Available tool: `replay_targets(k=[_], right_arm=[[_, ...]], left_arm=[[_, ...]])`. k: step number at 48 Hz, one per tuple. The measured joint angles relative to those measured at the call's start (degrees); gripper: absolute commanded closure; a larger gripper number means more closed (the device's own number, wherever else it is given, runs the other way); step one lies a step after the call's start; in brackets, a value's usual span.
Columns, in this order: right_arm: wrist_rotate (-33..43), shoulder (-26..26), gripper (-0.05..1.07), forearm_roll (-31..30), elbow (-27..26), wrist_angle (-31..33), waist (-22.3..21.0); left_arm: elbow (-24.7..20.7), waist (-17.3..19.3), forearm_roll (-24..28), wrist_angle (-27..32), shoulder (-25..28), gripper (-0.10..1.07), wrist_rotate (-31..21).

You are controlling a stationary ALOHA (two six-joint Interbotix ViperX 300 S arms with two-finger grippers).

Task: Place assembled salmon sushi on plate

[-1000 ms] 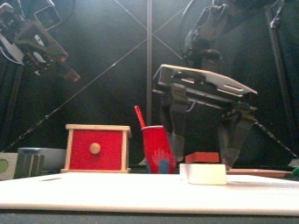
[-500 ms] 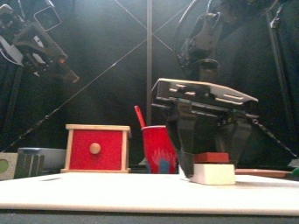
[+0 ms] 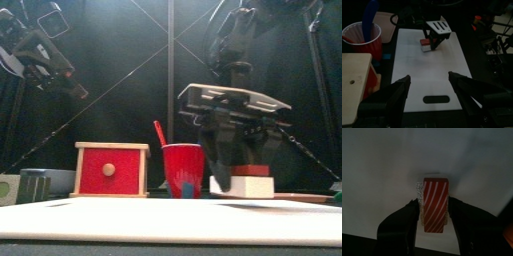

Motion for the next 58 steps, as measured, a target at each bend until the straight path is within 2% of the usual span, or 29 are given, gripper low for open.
replay_targets(k=[9, 16, 26, 33, 42, 48, 52, 58], right_arm=[[-1.5, -8.9, 0.32, -1.5, 5.2, 5.4, -0.6], [-1.6, -17.0, 0.32, -3.5, 11.9, 8.2, -2.7], [-2.1, -26.8, 0.32, -6.5, 21.2, 5.5, -8.1], [-3.7, -31.4, 0.32, -8.9, 26.6, 0.3, -16.0], [-6.5, -31.8, 0.32, -9.1, 30.0, -8.4, -25.7], [-7.8, -28.7, 0.32, -9.8, 30.3, -14.7, -31.2], [-8.9, -26.0, 0.32, -9.8, 30.1, -16.8, -33.4], [-11.7, -21.9, 0.32, -9.0, 28.6, -16.7, -35.0]], left_arm=[[0.2, 0.1, -0.7, -0.2, 0.1, 0.02, -0.1], [0.3, 0.3, -1.9, -0.6, 0.0, 0.02, -0.1], [0.5, 0.5, -3.9, -1.7, 0.1, 0.02, 0.0], [0.5, 1.6, -4.0, -1.7, 0.1, 0.02, 0.1], [0.4, 4.6, -4.1, -1.7, 0.1, 0.02, 0.0], [0.4, 6.3, -4.2, -1.7, 0.1, 0.02, 0.1], [0.5, 7.3, -4.2, -1.7, 0.0, 0.02, 0.1], [0.5, 7.6, -4.2, -1.7, 0.1, 0.02, 0.1]])
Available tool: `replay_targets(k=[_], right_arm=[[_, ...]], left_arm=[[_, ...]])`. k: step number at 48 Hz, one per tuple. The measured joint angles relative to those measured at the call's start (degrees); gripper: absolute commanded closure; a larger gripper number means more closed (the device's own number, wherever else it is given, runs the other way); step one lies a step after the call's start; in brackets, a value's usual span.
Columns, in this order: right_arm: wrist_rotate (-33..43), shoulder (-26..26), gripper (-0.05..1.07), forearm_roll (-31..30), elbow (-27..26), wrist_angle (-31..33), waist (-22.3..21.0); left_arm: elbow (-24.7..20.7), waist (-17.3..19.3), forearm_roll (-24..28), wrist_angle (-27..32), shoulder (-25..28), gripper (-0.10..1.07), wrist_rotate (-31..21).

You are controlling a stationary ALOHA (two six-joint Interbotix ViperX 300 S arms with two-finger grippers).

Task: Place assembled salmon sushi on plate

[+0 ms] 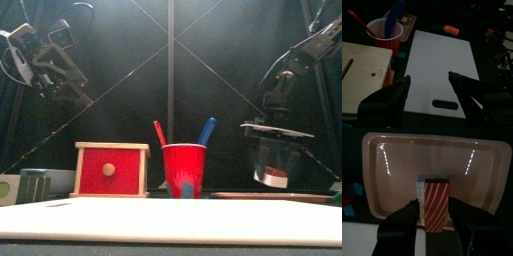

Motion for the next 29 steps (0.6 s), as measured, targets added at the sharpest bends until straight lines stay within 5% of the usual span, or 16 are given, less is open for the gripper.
replay_targets(k=[18, 29], right_arm=[[-0.7, 6.3, 0.29, 0.0, -3.3, 3.1, -1.2], [-0.7, 6.3, 0.09, -0.7, -4.0, 2.8, -1.1]], left_arm=[[0.0, 0.1, 0.1, 0.0, 0.0, 0.02, 0.0], [0.0, 0.2, 0.1, 0.0, 0.0, 0.02, 0.1]])
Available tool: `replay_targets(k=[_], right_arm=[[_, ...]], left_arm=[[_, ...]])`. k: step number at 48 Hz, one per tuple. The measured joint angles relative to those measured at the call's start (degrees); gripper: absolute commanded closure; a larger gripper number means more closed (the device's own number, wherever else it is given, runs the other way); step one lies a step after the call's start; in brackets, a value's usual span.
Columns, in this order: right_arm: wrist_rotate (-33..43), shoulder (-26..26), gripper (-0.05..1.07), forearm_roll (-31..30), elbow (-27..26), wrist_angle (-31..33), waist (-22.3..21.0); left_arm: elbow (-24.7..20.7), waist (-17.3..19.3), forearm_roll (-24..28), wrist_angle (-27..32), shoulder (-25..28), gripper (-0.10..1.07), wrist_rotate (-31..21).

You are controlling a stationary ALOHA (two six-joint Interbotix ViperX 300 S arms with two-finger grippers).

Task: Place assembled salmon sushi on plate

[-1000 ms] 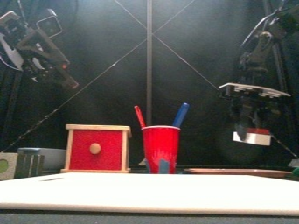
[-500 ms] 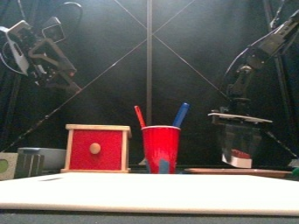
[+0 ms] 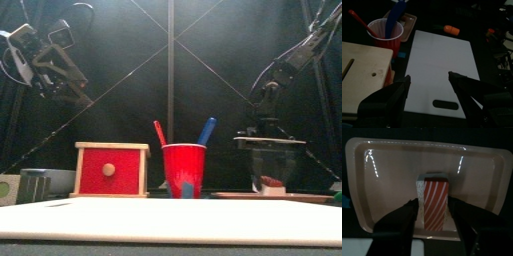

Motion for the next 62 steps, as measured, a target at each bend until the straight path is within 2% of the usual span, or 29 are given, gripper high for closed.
replay_targets(k=[5, 15, 22, 35, 41, 46, 56, 62], right_arm=[[-0.1, 0.0, 0.02, 0.0, -0.1, 0.0, 0.0], [0.0, -1.8, 0.02, -0.7, -0.1, 0.6, 0.4], [-0.1, -8.0, 0.02, -1.9, 0.5, 1.2, 2.5], [-1.8, -25.0, 0.02, -9.1, 6.2, -2.4, 13.0], [-5.6, -29.2, 0.02, -10.7, 7.6, -4.7, 17.3], [-10.2, -30.6, 0.02, -11.9, 7.6, -6.6, 18.9], [-24.2, -29.5, 0.02, -15.1, 5.2, -12.3, 19.6], [-32.0, -28.6, 0.02, -16.0, 4.1, -18.5, 19.7]], left_arm=[[0.0, 0.0, 0.0, -0.1, 0.0, 0.02, 0.0], [0.1, 0.0, 0.0, -0.1, 0.0, 0.02, 0.0], [0.1, 0.0, -0.1, -0.1, 0.0, 0.02, -0.1], [-0.4, -0.1, -0.1, -1.5, -0.1, 0.02, -0.1], [-1.1, 0.0, -0.1, -4.1, -0.1, 0.02, -0.1], [-1.4, -0.1, -0.1, -5.6, 0.0, 0.02, -0.1], [-1.7, 0.0, -0.1, -7.6, -0.1, 0.02, -0.1], [-1.8, 0.0, -0.1, -7.8, 0.0, 0.02, -0.1]])
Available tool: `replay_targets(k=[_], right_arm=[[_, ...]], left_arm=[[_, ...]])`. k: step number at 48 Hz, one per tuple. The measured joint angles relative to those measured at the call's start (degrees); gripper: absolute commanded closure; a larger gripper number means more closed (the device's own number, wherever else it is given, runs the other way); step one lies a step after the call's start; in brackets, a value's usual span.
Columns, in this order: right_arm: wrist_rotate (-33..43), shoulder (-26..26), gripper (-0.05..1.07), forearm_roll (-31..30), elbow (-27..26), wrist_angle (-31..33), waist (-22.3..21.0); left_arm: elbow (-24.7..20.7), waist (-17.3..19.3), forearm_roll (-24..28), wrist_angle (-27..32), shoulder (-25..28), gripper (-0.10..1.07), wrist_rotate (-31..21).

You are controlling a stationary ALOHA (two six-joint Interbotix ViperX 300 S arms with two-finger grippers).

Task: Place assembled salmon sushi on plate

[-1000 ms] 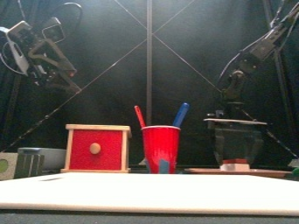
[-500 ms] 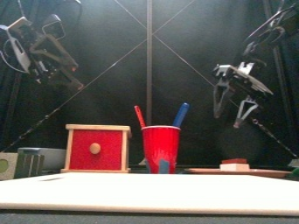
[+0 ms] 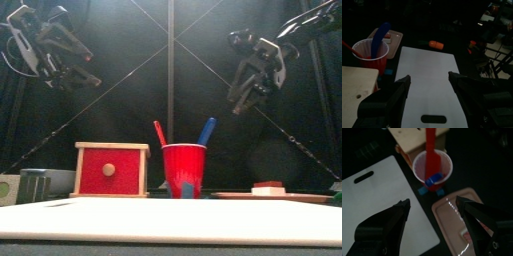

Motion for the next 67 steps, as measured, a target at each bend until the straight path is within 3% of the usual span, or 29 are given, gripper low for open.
replay_targets(k=[6, 16, 24, 48, 67], right_arm=[[-4.8, 0.5, 0.02, -0.4, 1.1, -9.6, 0.6], [-5.4, 0.6, 0.02, 0.0, 6.0, -27.2, 1.3], [-6.2, 0.6, 0.02, 0.3, 9.6, -35.9, 1.7], [-6.2, -0.2, 0.02, -0.6, 11.7, -37.5, 1.8], [-6.2, -0.4, 0.02, -0.2, 13.0, -37.5, 1.8]], left_arm=[[0.0, 0.0, 0.0, -0.3, 0.0, 0.02, 0.0], [-0.1, -0.2, 0.0, -2.5, -0.4, 0.02, 0.0], [-0.1, -1.4, 0.5, -4.1, -1.4, 0.02, 1.6], [0.1, -1.8, -3.5, -4.2, -1.7, 0.02, 12.7], [0.4, -1.9, -6.1, -4.7, -1.7, 0.02, 15.7]])
